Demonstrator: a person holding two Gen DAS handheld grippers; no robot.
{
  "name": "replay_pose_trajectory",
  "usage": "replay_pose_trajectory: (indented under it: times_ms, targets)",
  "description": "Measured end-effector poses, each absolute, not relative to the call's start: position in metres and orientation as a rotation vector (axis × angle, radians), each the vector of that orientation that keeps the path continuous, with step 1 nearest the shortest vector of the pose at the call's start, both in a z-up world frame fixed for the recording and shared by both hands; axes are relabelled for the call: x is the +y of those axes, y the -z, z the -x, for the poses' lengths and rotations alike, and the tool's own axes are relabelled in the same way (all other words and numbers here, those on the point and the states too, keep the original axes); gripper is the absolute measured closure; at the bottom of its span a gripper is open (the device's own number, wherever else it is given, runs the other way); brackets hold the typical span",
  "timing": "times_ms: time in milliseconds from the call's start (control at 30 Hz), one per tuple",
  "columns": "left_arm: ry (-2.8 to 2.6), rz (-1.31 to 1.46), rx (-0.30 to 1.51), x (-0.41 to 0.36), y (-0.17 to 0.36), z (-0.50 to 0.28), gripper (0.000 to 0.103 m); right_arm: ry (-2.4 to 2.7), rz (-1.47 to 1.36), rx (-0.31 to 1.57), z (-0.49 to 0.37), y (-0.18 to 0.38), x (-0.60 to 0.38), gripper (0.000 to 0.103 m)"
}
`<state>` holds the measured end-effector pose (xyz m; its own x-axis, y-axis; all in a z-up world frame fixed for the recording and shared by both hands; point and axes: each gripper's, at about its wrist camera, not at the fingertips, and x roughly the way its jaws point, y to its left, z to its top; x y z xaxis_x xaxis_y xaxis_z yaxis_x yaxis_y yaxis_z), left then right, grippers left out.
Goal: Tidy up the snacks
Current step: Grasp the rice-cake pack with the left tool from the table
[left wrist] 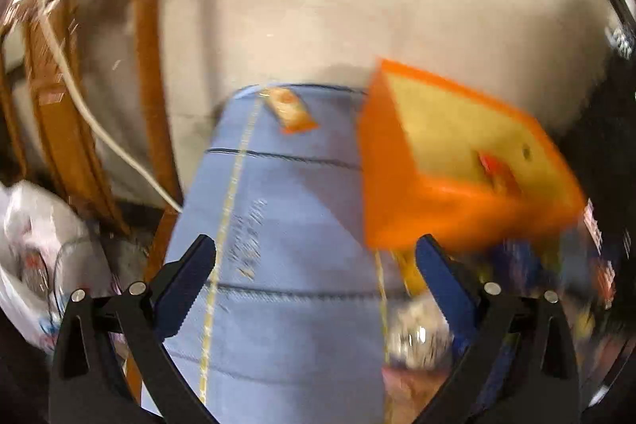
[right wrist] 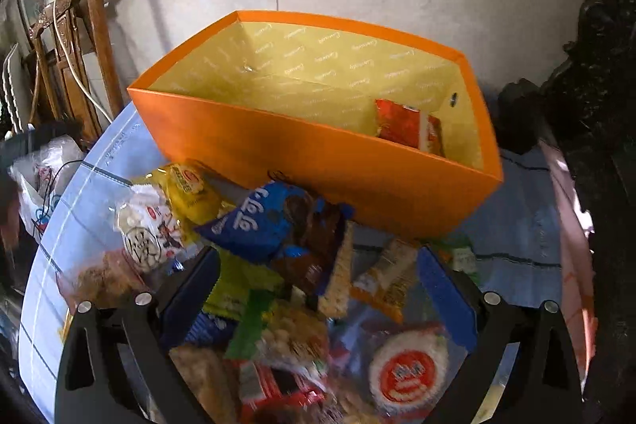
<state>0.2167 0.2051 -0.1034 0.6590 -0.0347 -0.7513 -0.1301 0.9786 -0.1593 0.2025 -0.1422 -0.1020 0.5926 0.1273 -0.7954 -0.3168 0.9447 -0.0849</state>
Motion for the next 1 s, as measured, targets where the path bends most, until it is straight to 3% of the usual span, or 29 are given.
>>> replay_pose_trajectory:
  times_ms: [333, 700, 1000]
  targets:
    - [-0.199, 0.082, 0.823, 0.192, 0.098, -0.237, 0.004, -0.222, 0.206, 0.927, -0.200, 0.110, -0.151, 0.004]
    - [-0.296, 0.046, 0.827, 0.229, 0.079, -0.320, 0.004, -0.225, 0.232, 0.962, -0.203, 0.117, -0.155, 0.004]
    - [-0.230, 0.048, 0.876, 0.227, 0.115, -0.408, 0.004, -0.205, 0.210, 0.992, -0.200, 0.118, -0.169, 0.004]
